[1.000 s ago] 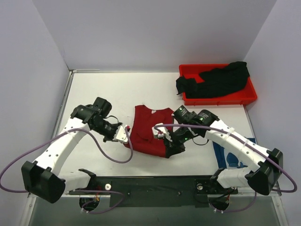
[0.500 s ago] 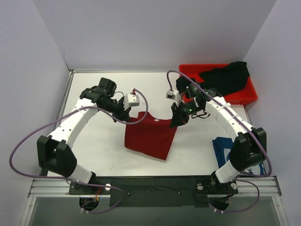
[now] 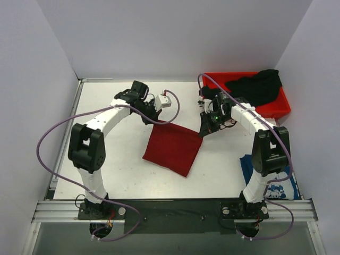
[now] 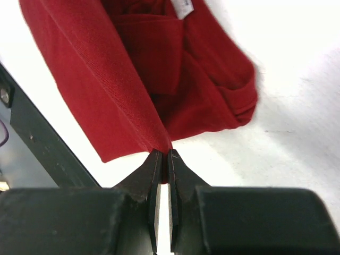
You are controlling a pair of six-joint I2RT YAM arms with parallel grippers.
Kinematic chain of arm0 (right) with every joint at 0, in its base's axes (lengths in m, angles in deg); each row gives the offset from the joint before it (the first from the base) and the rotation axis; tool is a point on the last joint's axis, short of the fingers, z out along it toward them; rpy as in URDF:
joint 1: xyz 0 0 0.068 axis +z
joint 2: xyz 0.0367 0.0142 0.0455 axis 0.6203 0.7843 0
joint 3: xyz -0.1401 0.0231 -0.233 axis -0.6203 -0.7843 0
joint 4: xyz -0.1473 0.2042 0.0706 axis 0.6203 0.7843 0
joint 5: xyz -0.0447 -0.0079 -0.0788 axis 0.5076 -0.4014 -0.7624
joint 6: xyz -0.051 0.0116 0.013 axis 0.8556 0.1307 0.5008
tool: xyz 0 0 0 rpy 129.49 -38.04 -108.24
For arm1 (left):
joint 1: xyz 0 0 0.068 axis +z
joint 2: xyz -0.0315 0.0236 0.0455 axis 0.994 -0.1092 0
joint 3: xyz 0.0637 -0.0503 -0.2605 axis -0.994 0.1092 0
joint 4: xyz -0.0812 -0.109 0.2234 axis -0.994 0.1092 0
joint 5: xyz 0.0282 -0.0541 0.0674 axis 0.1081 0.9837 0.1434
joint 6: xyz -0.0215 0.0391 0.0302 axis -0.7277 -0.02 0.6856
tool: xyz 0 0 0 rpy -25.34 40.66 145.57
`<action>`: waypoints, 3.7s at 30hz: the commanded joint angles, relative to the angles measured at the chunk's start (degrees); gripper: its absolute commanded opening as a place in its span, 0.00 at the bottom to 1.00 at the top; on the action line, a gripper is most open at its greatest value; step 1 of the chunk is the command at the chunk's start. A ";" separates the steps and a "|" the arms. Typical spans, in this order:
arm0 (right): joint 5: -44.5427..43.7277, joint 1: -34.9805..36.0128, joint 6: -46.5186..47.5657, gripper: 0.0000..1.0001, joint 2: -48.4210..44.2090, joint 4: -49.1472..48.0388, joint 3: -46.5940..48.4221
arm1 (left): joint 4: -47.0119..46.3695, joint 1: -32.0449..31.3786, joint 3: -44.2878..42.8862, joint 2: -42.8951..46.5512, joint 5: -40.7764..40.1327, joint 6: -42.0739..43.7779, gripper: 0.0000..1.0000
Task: Fold and stack the t-shirts
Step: Fold the long partially folded tshirt into a neat square, then put the neatly folded tshirt into the corner of the board with the right arm
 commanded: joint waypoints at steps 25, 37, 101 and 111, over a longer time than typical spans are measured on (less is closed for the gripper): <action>-30.57 -4.92 -20.86 0.36 11.84 -0.73 6.72 | -24.58 -2.48 -8.29 -13.67 -8.54 -9.38 0.56; -25.78 0.25 -32.89 0.11 -2.40 -10.45 -3.46 | -17.53 -3.62 -8.15 -12.35 -0.46 -17.73 0.20; -14.96 -4.23 -46.22 0.00 -0.19 -30.37 -23.53 | -15.79 -7.41 24.75 7.24 -2.66 -23.62 0.39; -25.50 -4.14 -22.92 0.00 -16.09 -5.51 -18.42 | -14.46 2.69 19.30 9.71 -6.44 -24.76 0.88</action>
